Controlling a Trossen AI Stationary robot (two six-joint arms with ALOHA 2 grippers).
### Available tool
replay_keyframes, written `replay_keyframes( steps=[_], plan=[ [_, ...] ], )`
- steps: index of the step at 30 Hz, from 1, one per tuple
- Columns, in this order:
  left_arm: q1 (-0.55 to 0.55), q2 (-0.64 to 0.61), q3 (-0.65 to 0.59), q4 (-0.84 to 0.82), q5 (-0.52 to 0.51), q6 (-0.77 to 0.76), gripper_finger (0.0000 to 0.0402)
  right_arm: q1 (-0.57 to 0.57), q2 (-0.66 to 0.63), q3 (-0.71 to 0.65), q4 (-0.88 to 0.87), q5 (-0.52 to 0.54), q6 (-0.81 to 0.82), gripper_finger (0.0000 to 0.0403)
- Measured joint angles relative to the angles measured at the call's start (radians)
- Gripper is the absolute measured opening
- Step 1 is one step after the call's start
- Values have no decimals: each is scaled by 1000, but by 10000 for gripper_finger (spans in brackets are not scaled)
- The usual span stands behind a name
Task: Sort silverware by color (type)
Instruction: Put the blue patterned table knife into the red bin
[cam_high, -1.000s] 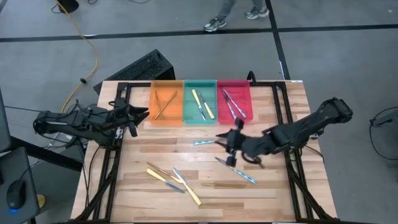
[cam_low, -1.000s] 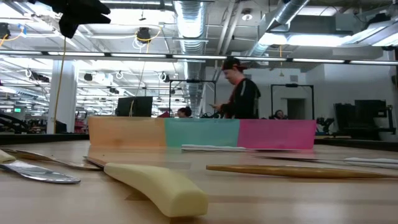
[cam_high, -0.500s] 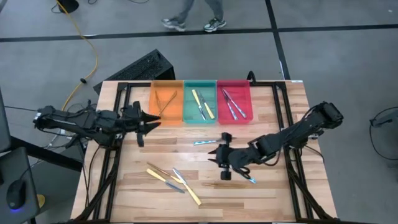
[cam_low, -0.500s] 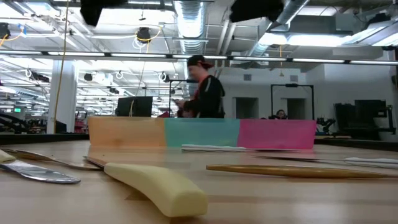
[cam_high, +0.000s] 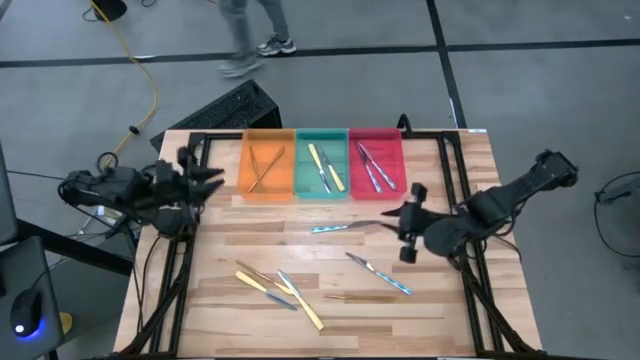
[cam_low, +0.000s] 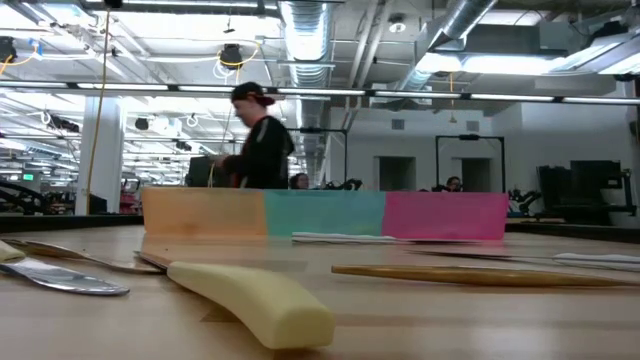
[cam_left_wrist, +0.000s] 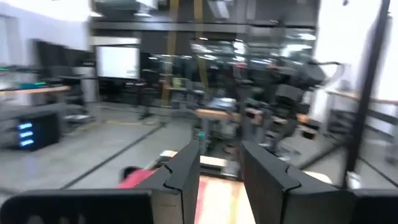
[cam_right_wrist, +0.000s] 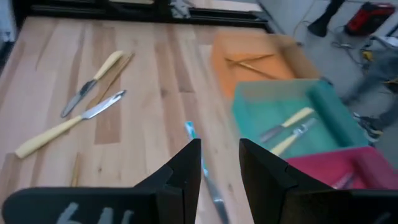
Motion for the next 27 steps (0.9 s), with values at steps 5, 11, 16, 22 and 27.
replay_keyframes(
  steps=[5,11,16,22,27],
  plan=[
    [0,-104,1,-169,-133,-95,100,4,-79,-105,3,45,35,132],
    [0,-162,0,-351,-153,-258,100,-18,-154,-343,190,55,234,132],
    [0,-160,-12,-395,-158,-290,100,-5,-142,-519,485,27,291,132],
    [0,-163,-101,-355,-193,-295,100,34,-46,-589,607,5,410,132],
    [0,-163,-157,-328,-198,-335,100,83,49,-591,553,0,549,132]
  ],
)
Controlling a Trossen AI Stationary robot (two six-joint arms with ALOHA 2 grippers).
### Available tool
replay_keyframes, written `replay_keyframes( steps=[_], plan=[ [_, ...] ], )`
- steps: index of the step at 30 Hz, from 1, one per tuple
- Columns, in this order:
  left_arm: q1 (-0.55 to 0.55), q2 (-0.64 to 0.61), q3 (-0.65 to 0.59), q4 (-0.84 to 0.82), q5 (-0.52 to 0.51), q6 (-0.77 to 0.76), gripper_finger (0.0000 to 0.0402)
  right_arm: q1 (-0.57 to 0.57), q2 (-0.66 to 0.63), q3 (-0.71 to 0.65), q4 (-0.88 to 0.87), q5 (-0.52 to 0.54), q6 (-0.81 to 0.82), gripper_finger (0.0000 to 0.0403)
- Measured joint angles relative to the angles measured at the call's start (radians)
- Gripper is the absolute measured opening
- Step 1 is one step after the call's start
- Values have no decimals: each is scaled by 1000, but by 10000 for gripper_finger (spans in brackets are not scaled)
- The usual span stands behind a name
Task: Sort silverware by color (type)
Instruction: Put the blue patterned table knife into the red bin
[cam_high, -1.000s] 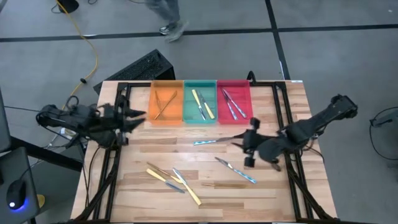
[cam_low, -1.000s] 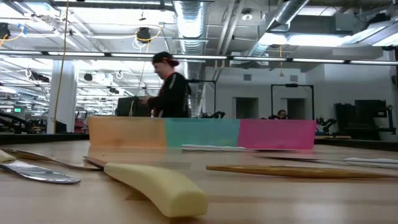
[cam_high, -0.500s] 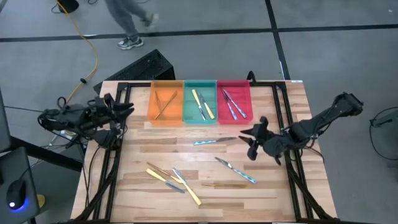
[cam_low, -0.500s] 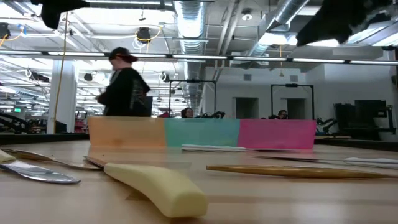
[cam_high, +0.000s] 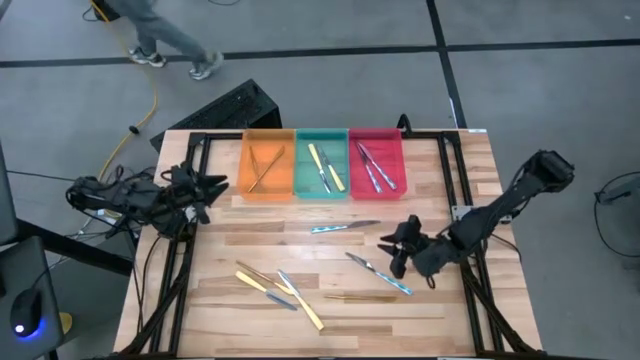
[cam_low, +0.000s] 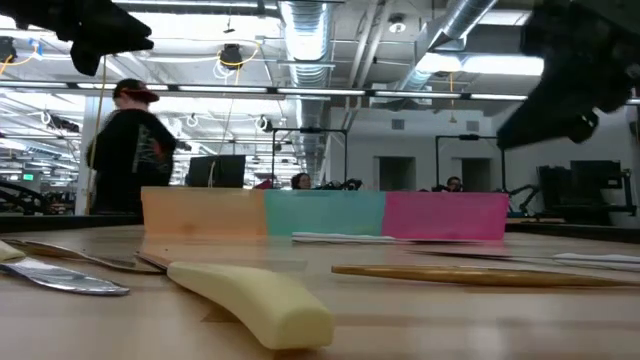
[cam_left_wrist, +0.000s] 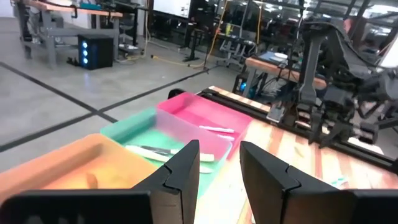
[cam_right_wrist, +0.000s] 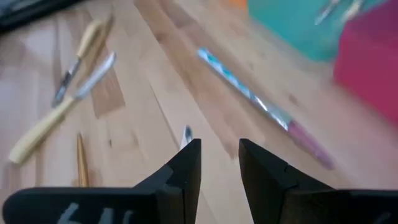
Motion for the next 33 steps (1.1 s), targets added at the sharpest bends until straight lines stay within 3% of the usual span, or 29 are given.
replay_keyframes(
  steps=[12,20,33],
  plan=[
    [0,0,-55,51,-18,-9,100,85,212,0,25,-1,227,132],
    [0,-1,-55,53,-38,-20,100,74,308,0,131,2,205,136],
    [0,-1,-55,50,-37,-29,100,44,334,3,193,4,142,221]
  ],
)
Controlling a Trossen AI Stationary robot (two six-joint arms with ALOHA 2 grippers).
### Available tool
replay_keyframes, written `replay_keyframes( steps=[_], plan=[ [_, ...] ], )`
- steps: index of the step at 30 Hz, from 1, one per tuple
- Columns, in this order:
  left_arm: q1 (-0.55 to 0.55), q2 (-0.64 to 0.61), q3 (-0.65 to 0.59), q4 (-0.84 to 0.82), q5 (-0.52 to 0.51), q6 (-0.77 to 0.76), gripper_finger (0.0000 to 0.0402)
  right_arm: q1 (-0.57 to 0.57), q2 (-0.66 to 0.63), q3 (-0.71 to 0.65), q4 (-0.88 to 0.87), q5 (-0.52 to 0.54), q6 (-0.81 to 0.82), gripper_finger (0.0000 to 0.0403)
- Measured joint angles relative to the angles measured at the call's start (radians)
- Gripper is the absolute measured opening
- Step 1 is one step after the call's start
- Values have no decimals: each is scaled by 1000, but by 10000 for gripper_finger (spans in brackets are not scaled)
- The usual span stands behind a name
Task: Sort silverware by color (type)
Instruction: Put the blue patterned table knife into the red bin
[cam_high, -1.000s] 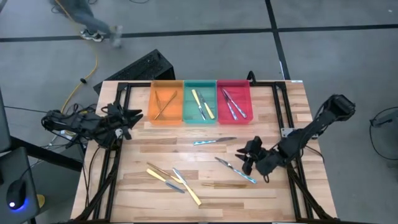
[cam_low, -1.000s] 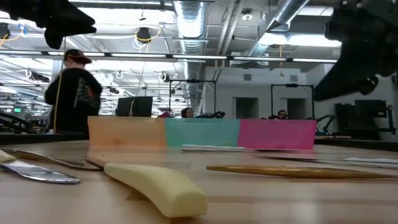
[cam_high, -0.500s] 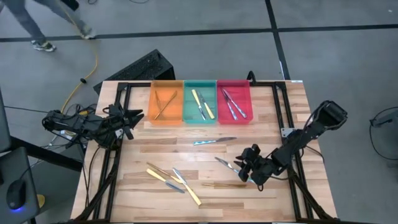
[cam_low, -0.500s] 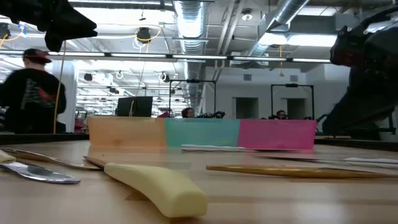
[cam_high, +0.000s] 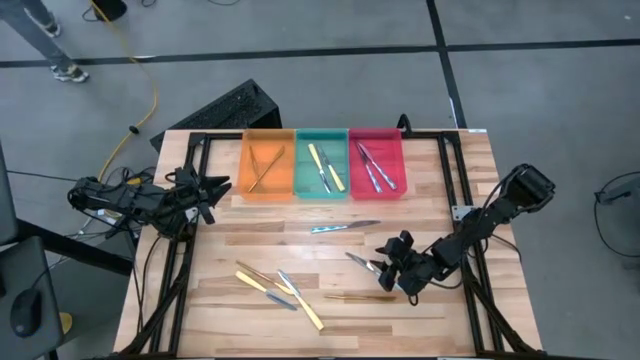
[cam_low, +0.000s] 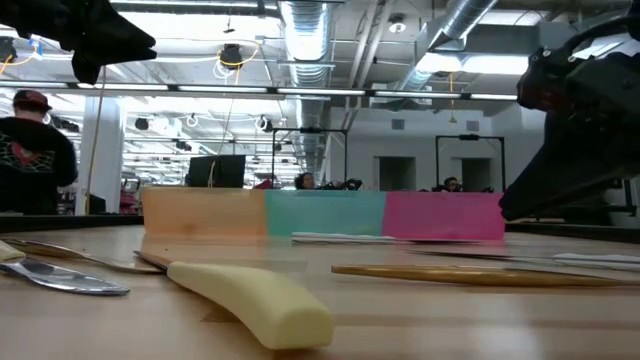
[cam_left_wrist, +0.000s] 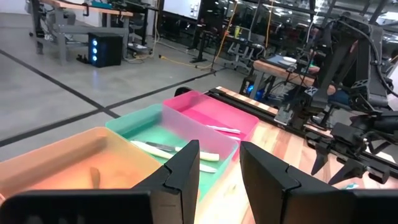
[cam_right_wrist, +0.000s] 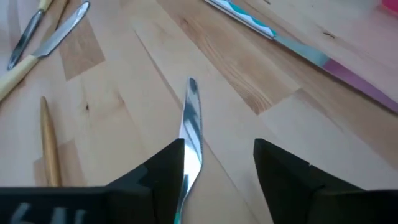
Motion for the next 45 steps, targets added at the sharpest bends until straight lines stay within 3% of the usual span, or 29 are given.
replay_keyframes(
  steps=[5,22,33,45],
  plan=[
    [0,0,0,0,0,-6,100,0,0,0,-3,2,-28,238],
    [0,0,0,-1,9,-8,100,-8,-1,0,-1,53,-31,239],
    [-1,112,0,37,350,-8,100,-42,-1,0,-1,53,-52,239],
    [0,282,0,124,415,62,100,-55,-1,0,-2,53,-57,239]
  ],
)
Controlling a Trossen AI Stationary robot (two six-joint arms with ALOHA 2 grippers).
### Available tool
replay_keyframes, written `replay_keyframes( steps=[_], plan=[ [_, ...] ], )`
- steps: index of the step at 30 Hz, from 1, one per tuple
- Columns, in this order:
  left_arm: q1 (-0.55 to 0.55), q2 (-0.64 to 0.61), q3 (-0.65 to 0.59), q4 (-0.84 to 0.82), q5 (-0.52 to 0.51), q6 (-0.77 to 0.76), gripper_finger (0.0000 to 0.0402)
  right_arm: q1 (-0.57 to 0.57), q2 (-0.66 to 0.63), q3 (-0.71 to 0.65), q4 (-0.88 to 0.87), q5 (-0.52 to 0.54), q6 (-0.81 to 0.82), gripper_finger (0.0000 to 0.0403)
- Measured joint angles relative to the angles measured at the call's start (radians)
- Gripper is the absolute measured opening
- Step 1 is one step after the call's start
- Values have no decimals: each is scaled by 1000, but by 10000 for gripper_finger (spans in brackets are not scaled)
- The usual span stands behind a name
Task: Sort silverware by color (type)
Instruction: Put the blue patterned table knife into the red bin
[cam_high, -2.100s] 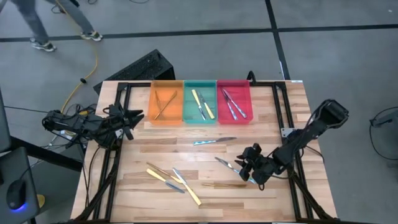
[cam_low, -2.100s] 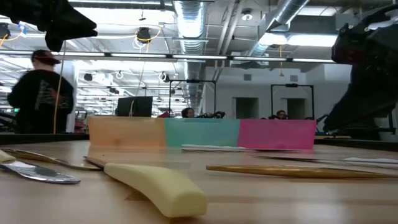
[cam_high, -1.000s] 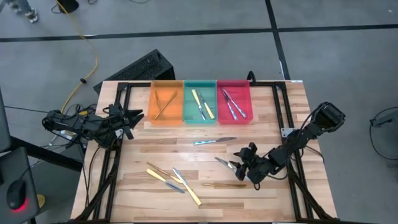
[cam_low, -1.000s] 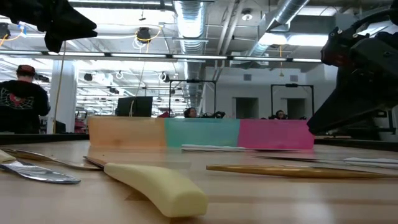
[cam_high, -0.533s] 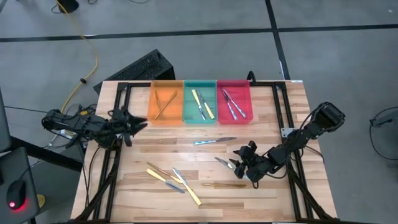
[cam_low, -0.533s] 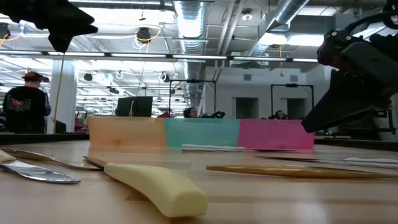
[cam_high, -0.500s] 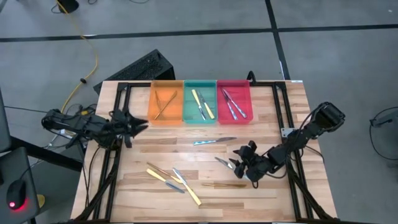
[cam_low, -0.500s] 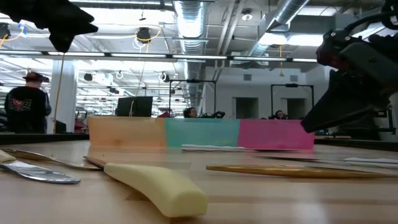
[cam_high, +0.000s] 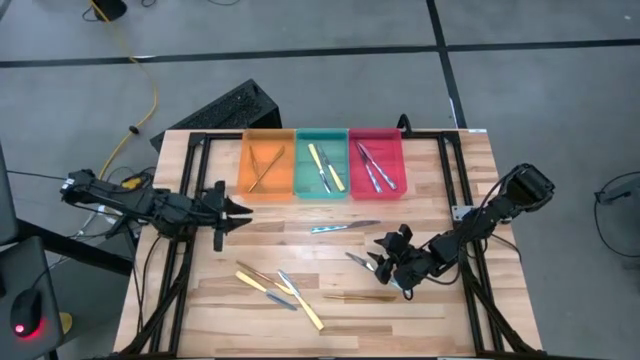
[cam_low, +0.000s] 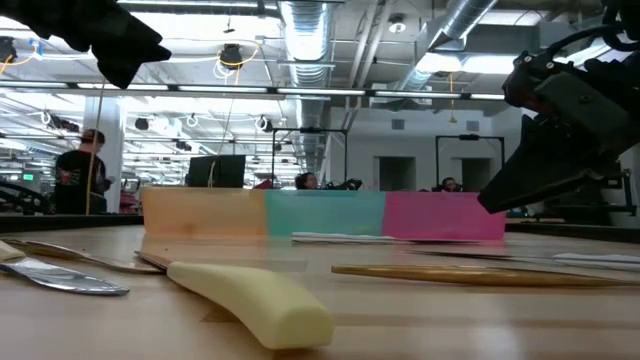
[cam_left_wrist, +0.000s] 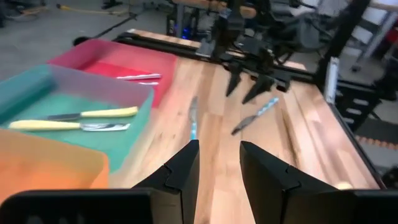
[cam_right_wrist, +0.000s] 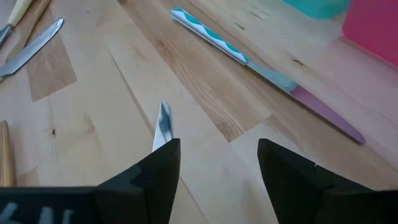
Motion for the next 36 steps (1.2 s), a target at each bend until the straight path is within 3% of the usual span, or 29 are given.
replay_keyframes(
  steps=[10,16,27,36],
  plan=[
    [0,64,0,81,135,39,100,-5,0,0,0,-2,-23,239],
    [0,110,0,82,152,90,114,-5,0,0,0,-3,-23,239],
    [0,177,0,112,150,118,184,-5,0,0,0,-3,-23,239],
    [-1,187,2,87,166,118,190,-5,0,0,0,-3,-43,239]
  ],
)
